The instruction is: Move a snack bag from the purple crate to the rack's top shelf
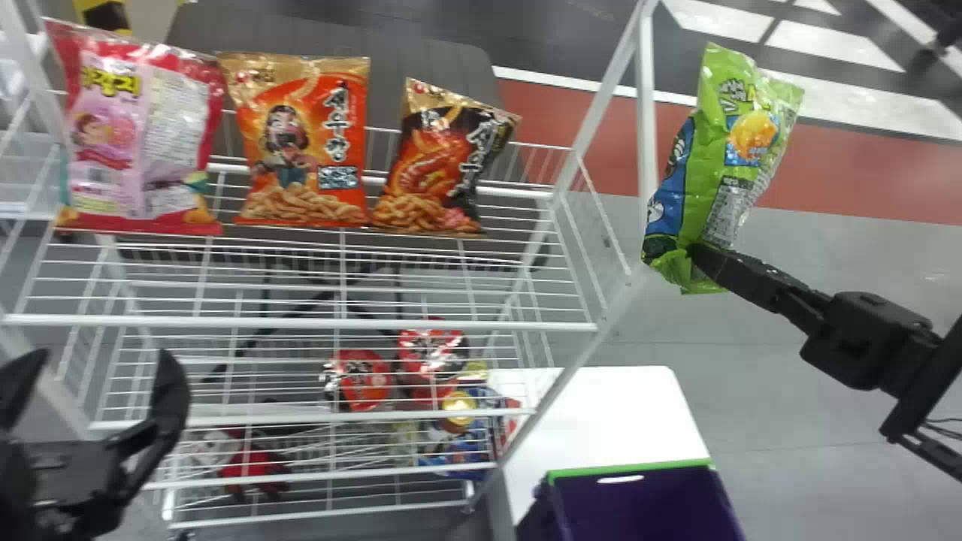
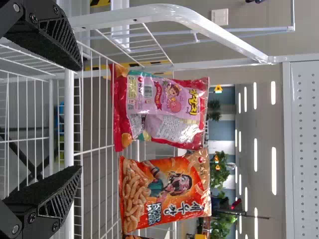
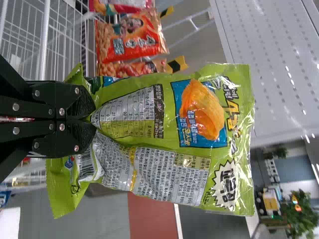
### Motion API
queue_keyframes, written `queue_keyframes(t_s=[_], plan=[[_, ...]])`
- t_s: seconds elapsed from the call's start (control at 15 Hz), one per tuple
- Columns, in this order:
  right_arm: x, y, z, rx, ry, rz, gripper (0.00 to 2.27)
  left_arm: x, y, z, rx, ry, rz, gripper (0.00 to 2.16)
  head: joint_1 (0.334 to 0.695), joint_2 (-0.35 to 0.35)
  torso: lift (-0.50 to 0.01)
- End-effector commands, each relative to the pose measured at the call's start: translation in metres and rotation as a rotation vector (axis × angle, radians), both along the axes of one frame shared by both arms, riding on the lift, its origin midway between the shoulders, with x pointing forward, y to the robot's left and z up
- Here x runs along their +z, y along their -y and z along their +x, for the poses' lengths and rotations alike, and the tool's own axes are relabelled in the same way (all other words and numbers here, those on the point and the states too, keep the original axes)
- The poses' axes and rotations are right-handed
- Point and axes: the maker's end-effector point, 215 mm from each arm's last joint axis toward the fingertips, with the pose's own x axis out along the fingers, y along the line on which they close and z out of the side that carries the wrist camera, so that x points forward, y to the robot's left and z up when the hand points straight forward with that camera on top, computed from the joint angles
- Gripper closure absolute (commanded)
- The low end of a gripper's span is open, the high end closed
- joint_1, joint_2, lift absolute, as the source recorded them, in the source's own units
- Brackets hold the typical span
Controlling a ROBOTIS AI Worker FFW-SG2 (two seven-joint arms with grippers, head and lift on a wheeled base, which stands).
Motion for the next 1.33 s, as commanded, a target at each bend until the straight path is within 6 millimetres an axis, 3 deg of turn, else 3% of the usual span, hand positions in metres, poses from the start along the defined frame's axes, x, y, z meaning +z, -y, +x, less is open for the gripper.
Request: queue_keyframes(t_s=[0.0, 0.27, 0.6, 0.93, 1.13, 1.27], plan=[[-0.003, -0.038, 0.012, 0.064, -0.002, -0.013, 1.93, -0.004, 0.000, 0.001, 0.000, -0.006, 0.002, 0.11, 0.695, -0.227, 0.000], [-0.013, -0.087, 0.034, 0.133, 0.087, -0.170, 1.93, -0.010, -0.001, 0.003, 0.000, -0.020, 0.005, 0.11, 0.695, -0.144, 0.000], [-0.031, -0.123, 0.068, 0.163, 0.213, -0.219, 1.93, -0.014, -0.002, 0.002, 0.001, -0.028, 0.005, 0.11, 0.695, -0.060, 0.000], [-0.053, -0.131, 0.095, 0.104, 0.294, -0.206, 1.93, -0.020, 0.001, -0.003, -0.004, -0.042, 0.008, 0.11, 0.695, -0.026, 0.000], [-0.068, -0.127, 0.109, 0.084, 0.338, -0.204, 1.93, -0.021, -0.002, -0.004, 0.000, -0.044, 0.014, 0.11, 0.695, -0.019, 0.000], [-0.080, -0.111, 0.123, 0.039, 0.343, -0.203, 1.93, -0.020, -0.003, -0.005, 0.002, -0.043, 0.014, 0.11, 0.695, -0.017, 0.000]])
